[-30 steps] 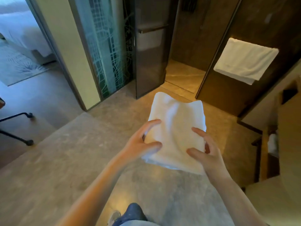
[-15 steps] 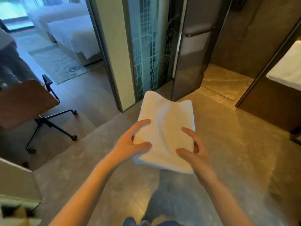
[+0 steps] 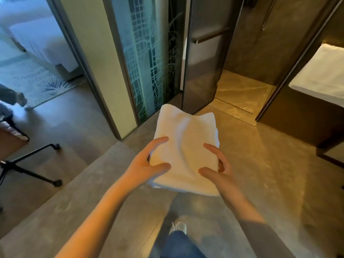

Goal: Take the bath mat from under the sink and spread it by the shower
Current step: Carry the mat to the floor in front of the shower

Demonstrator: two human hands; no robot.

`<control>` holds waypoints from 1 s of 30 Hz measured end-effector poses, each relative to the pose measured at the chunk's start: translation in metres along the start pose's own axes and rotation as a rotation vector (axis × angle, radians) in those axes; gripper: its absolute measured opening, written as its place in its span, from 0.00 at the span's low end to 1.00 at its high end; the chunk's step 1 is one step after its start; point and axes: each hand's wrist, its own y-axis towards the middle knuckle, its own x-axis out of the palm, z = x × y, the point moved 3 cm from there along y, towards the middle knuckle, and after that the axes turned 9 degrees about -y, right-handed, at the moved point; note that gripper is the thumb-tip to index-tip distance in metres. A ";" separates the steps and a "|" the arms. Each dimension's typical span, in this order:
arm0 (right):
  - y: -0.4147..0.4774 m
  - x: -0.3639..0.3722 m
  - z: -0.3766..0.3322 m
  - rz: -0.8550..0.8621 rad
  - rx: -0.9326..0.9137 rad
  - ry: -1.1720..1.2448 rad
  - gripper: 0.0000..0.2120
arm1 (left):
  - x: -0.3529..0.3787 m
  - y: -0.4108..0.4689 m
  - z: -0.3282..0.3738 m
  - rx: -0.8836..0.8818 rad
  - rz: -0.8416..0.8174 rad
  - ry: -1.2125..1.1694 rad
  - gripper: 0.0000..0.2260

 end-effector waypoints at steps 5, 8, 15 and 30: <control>0.077 -0.029 -0.017 0.039 -0.016 -0.004 0.32 | -0.002 0.092 0.020 0.016 -0.046 -0.020 0.32; 0.119 -0.047 -0.022 0.078 -0.004 -0.013 0.32 | 0.002 0.142 0.025 0.028 -0.069 -0.029 0.31; 0.204 -0.079 -0.013 0.175 0.054 -0.054 0.31 | 0.010 0.257 0.015 0.045 -0.148 -0.009 0.32; 0.398 -0.191 -0.039 0.560 0.095 -0.062 0.31 | 0.071 0.561 0.064 0.102 -0.438 -0.090 0.32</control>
